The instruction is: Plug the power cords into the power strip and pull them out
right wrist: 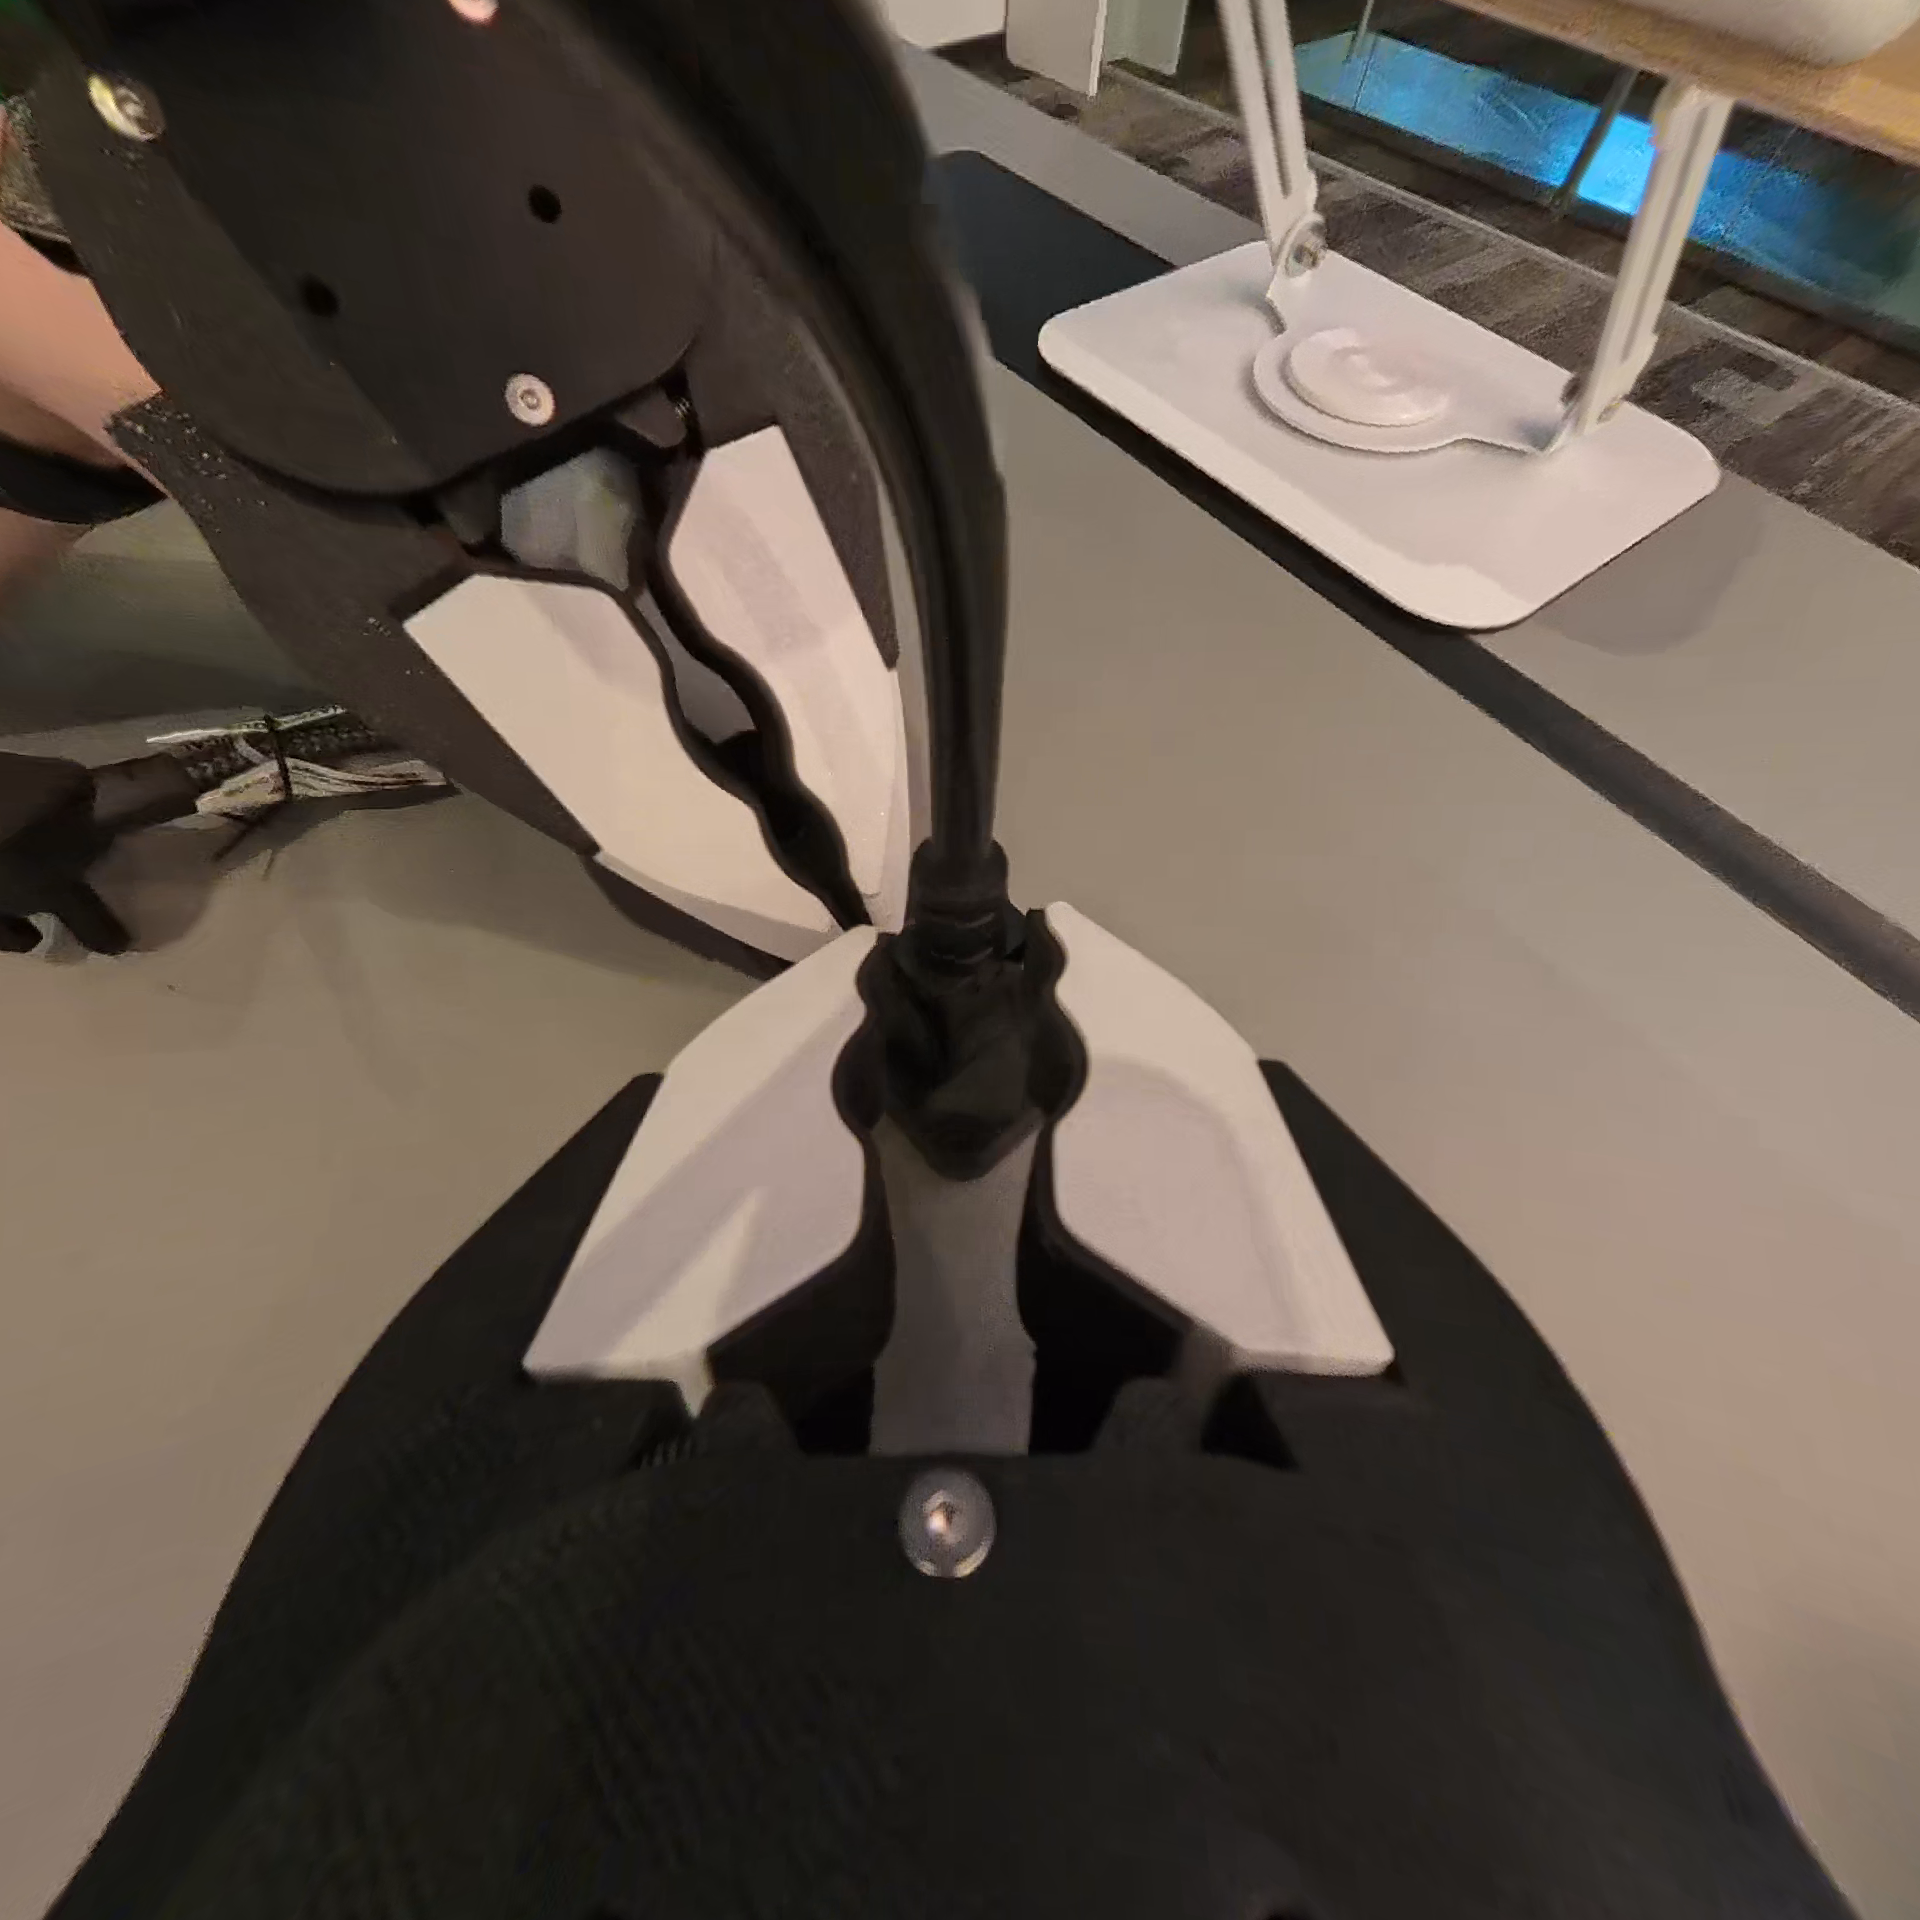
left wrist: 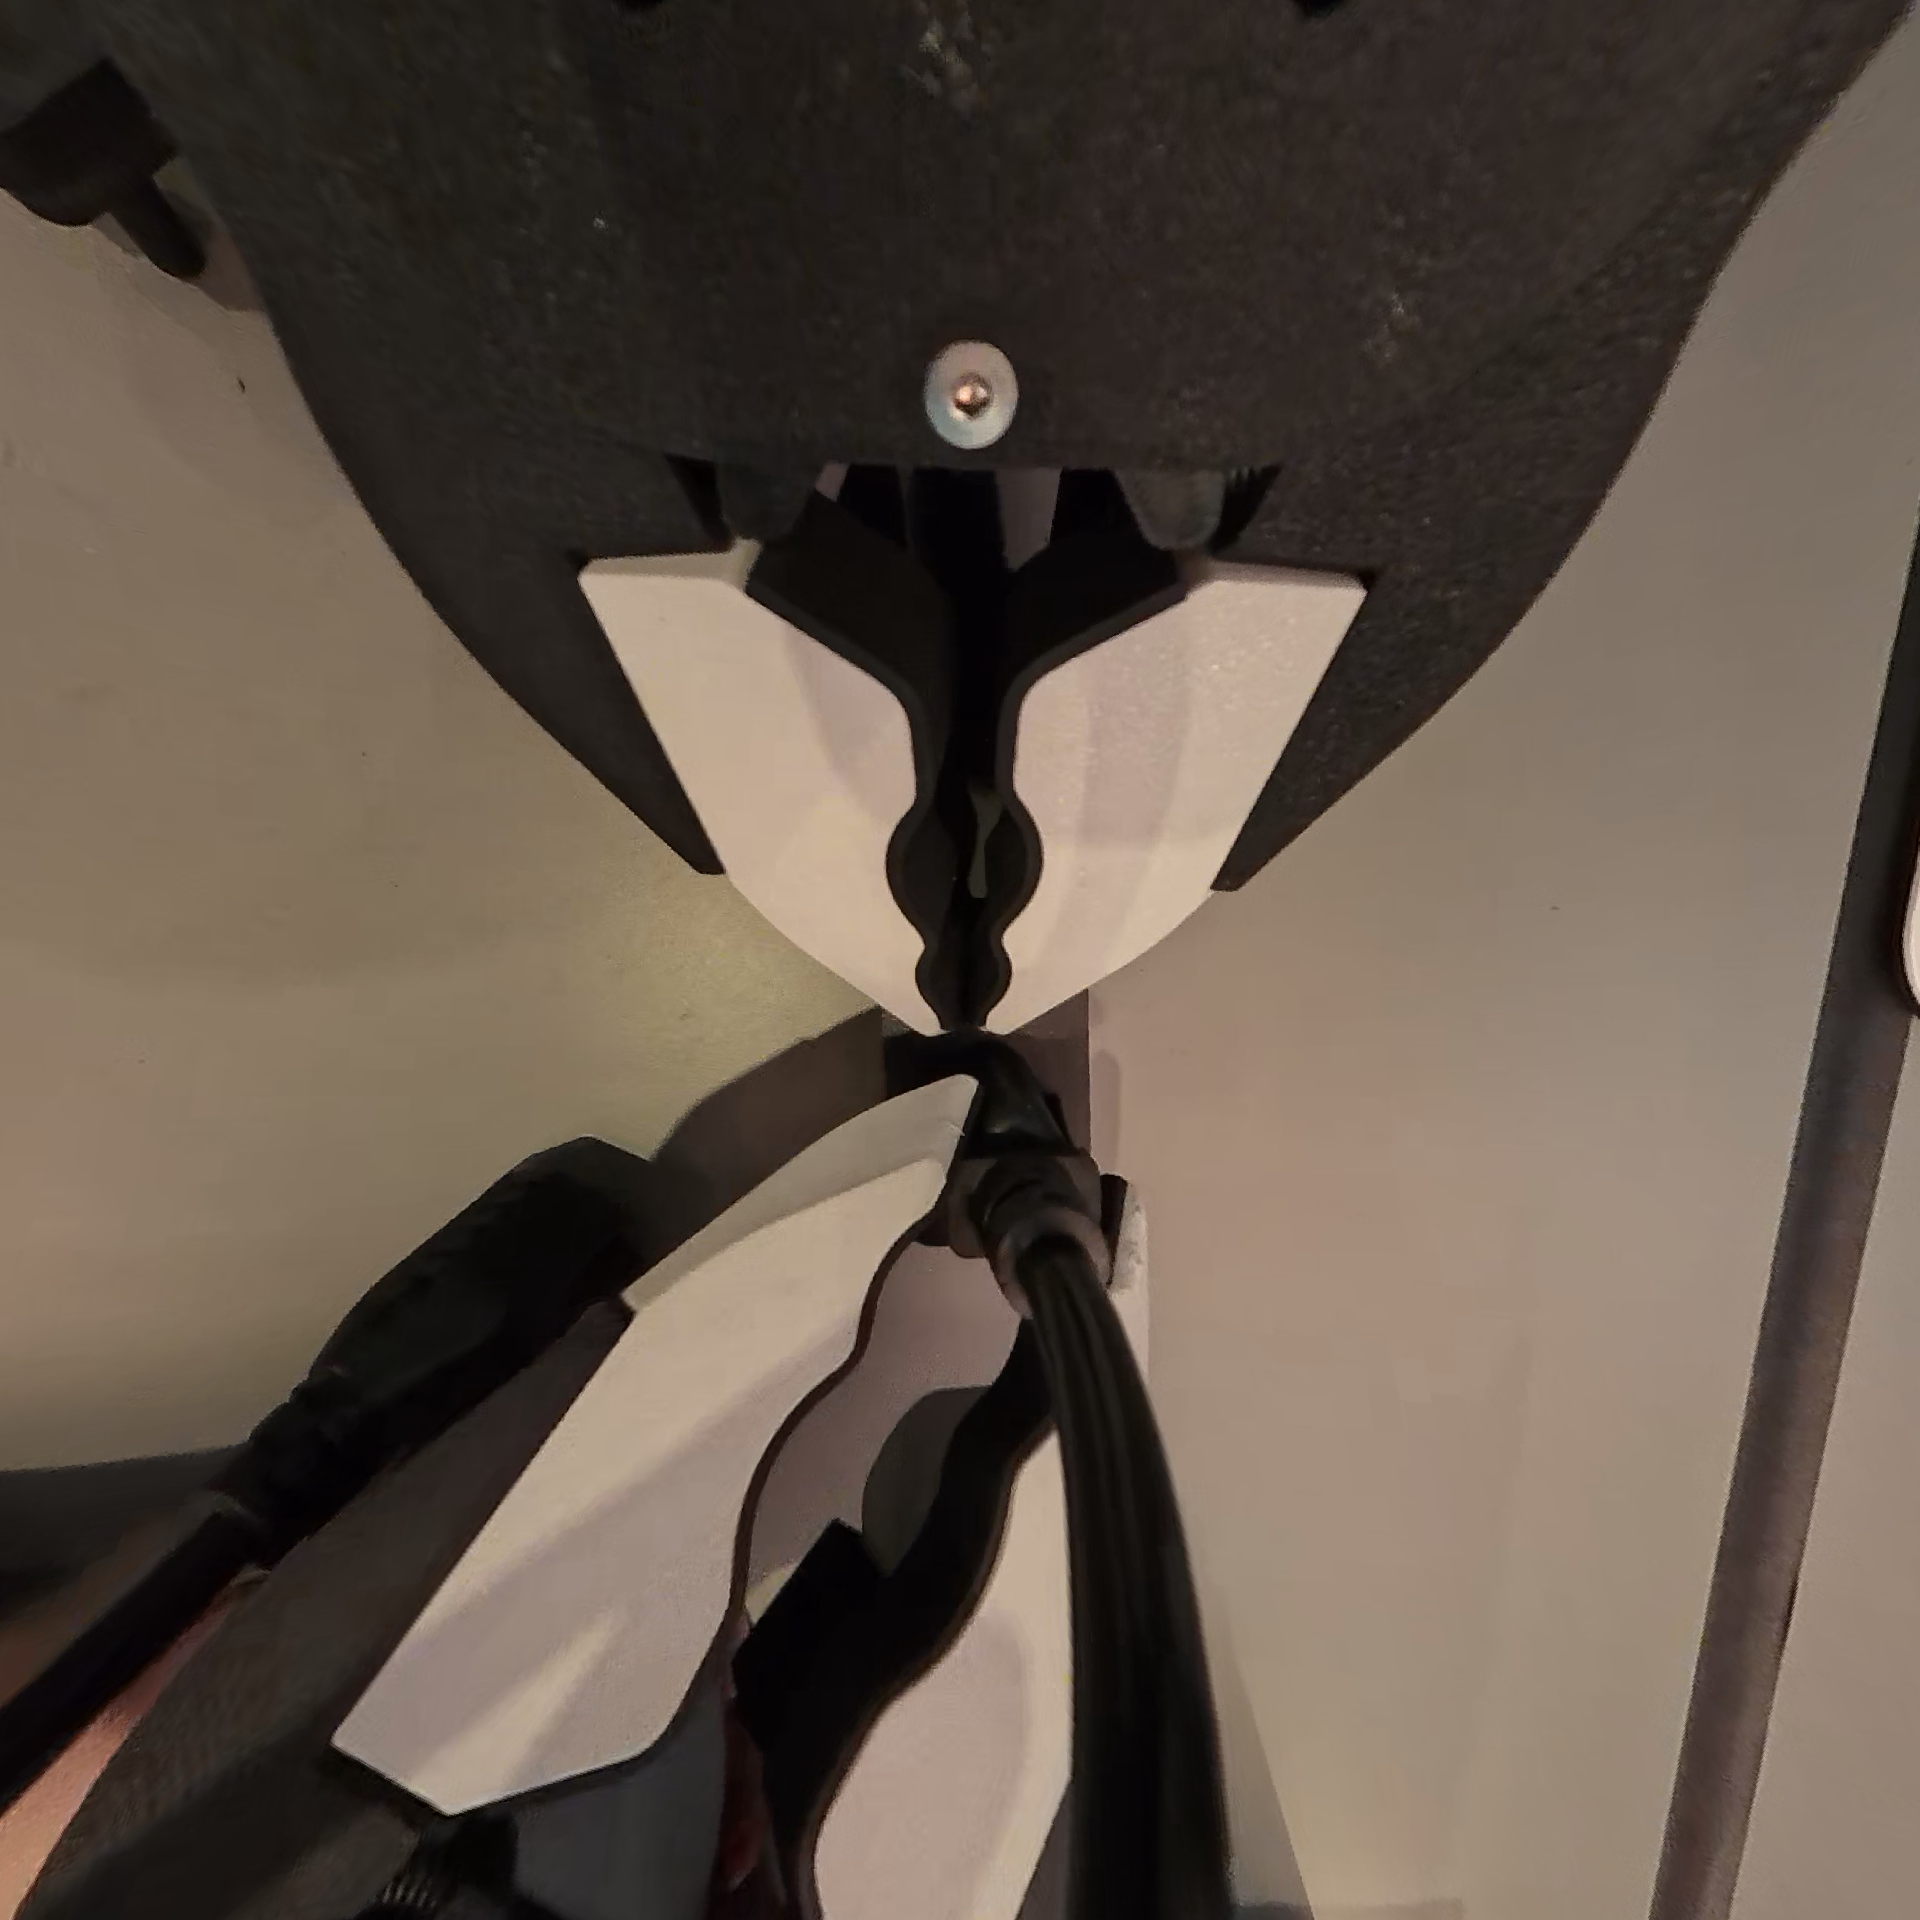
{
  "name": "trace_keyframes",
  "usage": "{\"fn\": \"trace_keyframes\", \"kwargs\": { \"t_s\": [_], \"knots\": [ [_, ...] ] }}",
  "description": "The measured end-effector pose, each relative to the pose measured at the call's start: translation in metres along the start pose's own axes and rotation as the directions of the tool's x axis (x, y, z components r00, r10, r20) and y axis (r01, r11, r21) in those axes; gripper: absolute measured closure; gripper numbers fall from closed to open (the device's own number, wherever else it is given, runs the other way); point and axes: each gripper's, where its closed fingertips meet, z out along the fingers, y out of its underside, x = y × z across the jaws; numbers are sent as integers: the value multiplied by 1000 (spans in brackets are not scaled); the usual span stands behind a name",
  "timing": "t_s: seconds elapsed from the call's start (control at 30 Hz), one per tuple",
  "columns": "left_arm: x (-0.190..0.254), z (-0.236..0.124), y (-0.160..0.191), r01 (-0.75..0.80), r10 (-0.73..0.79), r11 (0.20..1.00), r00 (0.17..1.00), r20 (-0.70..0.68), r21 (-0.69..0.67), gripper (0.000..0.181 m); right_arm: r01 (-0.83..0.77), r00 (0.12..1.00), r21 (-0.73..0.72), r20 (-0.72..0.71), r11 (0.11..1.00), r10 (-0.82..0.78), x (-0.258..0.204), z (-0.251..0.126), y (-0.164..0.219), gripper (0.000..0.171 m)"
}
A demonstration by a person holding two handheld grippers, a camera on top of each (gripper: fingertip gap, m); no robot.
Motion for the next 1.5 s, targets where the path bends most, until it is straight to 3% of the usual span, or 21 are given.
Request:
{"fn": "trace_keyframes", "kwargs": {
  "t_s": [0.17,0.47,0.6,0.83,0.97,1.13,1.23,1.37,1.5],
  "knots": [
    [0,0,0,-2,3,1000,1000,-8,11,180,-91,992,67,89,994,85,-1,-1,1,148],
    [2,-5,4,-100,100,994,995,1,-41,175,-86,991,80,112,993,77,-1,-1,1,146],
    [-4,-4,1,-67,67,998,998,4,-7,166,-90,990,82,117,993,80,-1,-1,1,146],
    [1,-3,0,-108,111,993,992,-58,52,170,-97,988,81,124,992,86,-1,1,1,146],
    [-2,-5,3,-49,52,998,996,-70,45,169,-99,987,79,131,992,88,-1,2,1,146],
    [-10,-3,2,-6,5,1000,999,-40,-22,181,-104,987,81,134,991,92,-1,2,1,146],
    [4,-6,3,6,-15,998,988,-152,-60,156,-110,985,80,142,991,97,-1,2,1,146],
    [-5,-4,3,-48,42,996,996,-83,-77,177,-111,984,80,149,991,98,-2,2,0,145],
    [2,-4,3,-44,28,991,991,-129,-129,164,-112,984,79,150,991,100,-1,2,1,145]
  ]
}}
